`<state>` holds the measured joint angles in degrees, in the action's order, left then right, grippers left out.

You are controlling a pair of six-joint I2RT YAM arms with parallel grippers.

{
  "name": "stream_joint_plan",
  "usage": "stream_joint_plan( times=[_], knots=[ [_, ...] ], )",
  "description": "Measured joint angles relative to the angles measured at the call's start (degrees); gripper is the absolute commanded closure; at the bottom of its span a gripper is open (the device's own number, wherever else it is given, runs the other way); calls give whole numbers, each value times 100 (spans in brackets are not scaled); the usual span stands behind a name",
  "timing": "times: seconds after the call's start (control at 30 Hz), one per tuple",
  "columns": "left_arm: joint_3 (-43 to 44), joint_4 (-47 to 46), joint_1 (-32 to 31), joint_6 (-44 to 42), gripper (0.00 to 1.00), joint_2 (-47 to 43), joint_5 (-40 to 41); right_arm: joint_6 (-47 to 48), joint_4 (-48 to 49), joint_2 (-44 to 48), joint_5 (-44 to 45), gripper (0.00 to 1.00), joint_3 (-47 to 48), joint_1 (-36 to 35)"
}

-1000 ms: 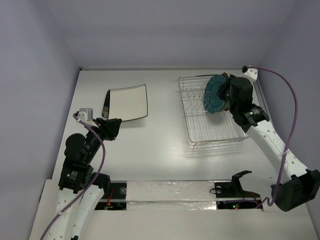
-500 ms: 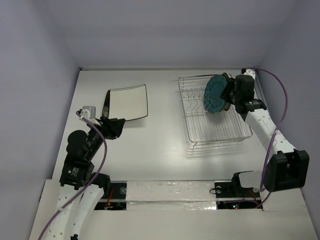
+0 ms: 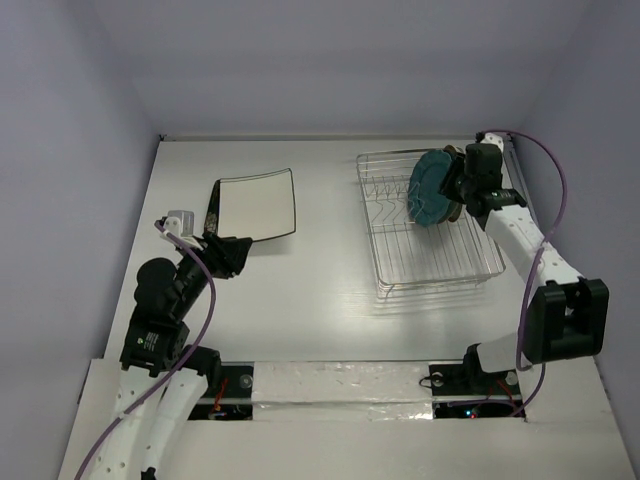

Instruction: Unload the plates from the dish rack

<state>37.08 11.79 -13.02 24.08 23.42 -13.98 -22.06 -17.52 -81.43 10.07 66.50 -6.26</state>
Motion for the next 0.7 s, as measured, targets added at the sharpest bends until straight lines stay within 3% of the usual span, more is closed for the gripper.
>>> stream_joint_plan(
  times=[0.2,0.33,0.37,0.57,0.7],
  knots=[
    [0,0,39,0,60,0,-7,92,-22,-308,94,59,170,22],
    [0,0,39,0,60,0,-13,208,-79,-385,295,72,247,22],
    [0,0,39,0,60,-2,-15,251,-96,-404,348,81,264,22],
    [0,0,39,0,60,-13,-17,713,-227,-420,461,100,334,15],
    [0,0,39,0,60,-70,-17,852,-446,-433,428,100,463,-9]
  ],
)
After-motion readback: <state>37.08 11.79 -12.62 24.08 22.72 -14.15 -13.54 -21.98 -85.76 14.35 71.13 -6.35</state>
